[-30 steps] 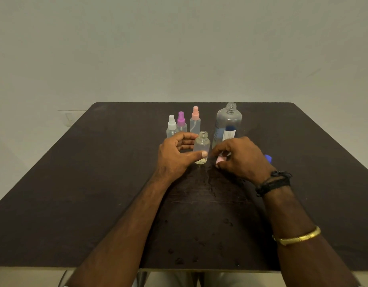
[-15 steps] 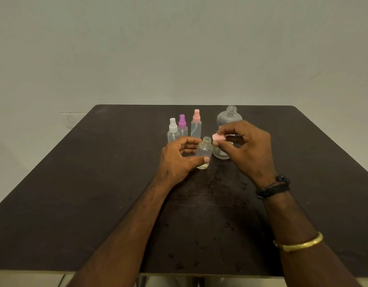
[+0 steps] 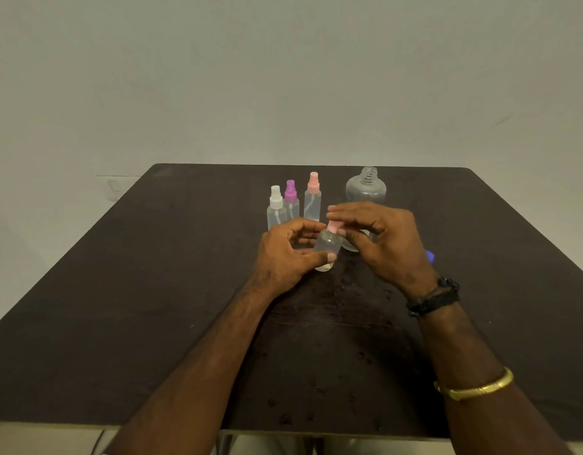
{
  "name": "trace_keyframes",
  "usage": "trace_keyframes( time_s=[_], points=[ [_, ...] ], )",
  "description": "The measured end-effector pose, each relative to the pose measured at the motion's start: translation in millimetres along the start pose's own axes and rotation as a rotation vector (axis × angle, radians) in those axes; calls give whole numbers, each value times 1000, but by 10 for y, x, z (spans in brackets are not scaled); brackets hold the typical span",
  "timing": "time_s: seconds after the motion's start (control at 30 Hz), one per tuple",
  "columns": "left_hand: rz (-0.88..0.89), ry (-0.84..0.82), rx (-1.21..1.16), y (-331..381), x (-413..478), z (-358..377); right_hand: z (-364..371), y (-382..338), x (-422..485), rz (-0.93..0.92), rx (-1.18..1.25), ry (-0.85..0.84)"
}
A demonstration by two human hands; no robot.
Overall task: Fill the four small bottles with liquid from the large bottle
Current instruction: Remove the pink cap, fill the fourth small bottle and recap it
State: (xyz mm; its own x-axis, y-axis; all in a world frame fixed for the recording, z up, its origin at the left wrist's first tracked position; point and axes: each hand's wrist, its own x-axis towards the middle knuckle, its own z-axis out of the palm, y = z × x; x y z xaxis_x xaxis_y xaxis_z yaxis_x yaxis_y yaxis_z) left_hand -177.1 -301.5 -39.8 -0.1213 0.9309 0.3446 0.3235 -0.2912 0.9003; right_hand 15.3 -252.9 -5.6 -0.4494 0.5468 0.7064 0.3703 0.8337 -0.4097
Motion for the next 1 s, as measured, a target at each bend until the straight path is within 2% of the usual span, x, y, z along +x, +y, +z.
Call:
trace_keyframes(
  time_s=[0.23,0.4,0.63,0.8,1.0],
  points=[
    [16,-75,21,1,-13,-1,20,17,-20,94,-99,29],
    [6,-44,-14,16,-3,-24,-42,-15,2,123,120,5],
    [9,-103,-10,20,-3,-16,-19,18,-14,162,-32,19],
    [3,-102,-25,32,8,-24,-46,-29,8,126,106,-21],
    [2,-90,-42,32,11,-29,-28,0,-5,142,85,39]
  ],
)
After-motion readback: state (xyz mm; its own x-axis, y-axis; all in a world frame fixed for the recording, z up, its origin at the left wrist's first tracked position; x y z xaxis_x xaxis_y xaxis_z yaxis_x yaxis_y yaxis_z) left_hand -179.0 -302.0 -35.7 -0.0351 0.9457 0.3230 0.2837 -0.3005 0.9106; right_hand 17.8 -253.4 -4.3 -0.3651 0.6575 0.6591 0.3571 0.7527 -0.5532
